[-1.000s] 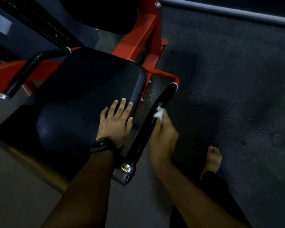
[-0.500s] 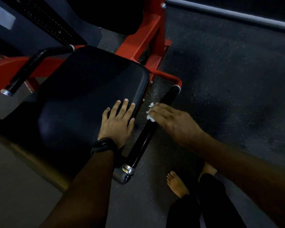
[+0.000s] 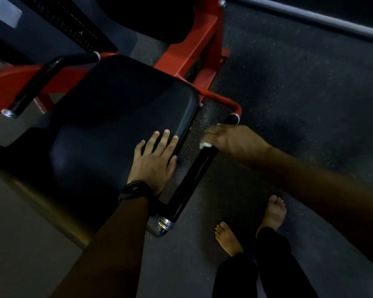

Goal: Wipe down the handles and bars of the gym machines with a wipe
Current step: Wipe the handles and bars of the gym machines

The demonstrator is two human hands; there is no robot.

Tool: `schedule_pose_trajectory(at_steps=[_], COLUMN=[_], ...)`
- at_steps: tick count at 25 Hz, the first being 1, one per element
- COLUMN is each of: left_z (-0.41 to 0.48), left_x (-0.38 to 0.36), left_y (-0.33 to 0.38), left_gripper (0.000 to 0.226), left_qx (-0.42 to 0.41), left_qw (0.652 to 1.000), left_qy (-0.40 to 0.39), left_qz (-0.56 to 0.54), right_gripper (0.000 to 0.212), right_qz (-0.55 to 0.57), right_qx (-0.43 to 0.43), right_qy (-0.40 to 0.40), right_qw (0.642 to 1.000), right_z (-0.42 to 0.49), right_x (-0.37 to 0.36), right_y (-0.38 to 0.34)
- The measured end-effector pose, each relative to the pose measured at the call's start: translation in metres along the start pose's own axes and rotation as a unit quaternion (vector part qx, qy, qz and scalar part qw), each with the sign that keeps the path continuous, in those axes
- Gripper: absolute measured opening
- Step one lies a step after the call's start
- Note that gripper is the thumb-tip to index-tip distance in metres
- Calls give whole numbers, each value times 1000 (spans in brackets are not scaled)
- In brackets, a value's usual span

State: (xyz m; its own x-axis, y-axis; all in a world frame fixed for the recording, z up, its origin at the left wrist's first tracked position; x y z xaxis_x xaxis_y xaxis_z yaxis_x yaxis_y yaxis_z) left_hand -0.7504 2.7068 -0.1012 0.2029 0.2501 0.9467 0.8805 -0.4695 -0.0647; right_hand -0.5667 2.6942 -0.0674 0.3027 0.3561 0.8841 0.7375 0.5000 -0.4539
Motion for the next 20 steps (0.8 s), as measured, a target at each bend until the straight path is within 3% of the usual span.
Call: schedule_pose_trajectory(at_steps=[1, 4, 8, 12, 13, 15, 16, 18, 20], left_z=[-1, 1, 0, 0, 1, 2, 1, 1, 3], left_x=[0, 3, 6, 4, 4, 7, 7, 7, 7], left_y=[0, 2, 2, 0, 1, 3, 4, 3, 4], left_gripper=[53, 54, 54, 55, 55, 54, 54, 54, 54], left_qx=[-1, -5, -1, -2, -2, -3, -5, -9, -12], left_qw=[1000, 1000, 1000, 1000, 1000, 1000, 1000, 1000, 1000], left_qy=[-1, 1, 11, -2, 0, 10, 9, 6, 4], left_qz=[4, 2, -3, -12, -9, -7, -8, -6, 3], right_gripper=[38, 32, 15, 35, 27, 10, 15, 38, 48], right_qz=[-3, -15, 8, 39, 46, 59, 71, 72, 98], right_qx=[-14, 77, -7, 70, 38, -105, -144, -127, -124], right_qy=[-16, -133, -123, -127, -105, -42, -20, 28, 78], right_qw=[1000, 988, 992, 989, 993, 992, 987, 989, 984], right_z=[3, 7, 22, 13, 12, 10, 4, -5, -17], right_x=[-3, -26, -2, -18, -21, -14, -16, -18, -17], right_y=[2, -40, 5, -25, -13, 21, 24, 0, -14])
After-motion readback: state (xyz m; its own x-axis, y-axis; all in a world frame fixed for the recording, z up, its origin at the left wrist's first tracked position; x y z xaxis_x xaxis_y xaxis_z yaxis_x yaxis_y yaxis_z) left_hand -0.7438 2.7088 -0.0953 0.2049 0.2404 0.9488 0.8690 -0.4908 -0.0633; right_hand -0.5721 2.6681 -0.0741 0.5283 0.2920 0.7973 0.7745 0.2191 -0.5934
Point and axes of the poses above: each hand's wrist, its own z-axis towards the middle knuckle, its own x-axis out of the back of the hand, y = z × x, the point moved 7 cm from there along z, towards the middle knuckle, and after that the axes turned 4 degrees about -z, right-handed, at the moved point
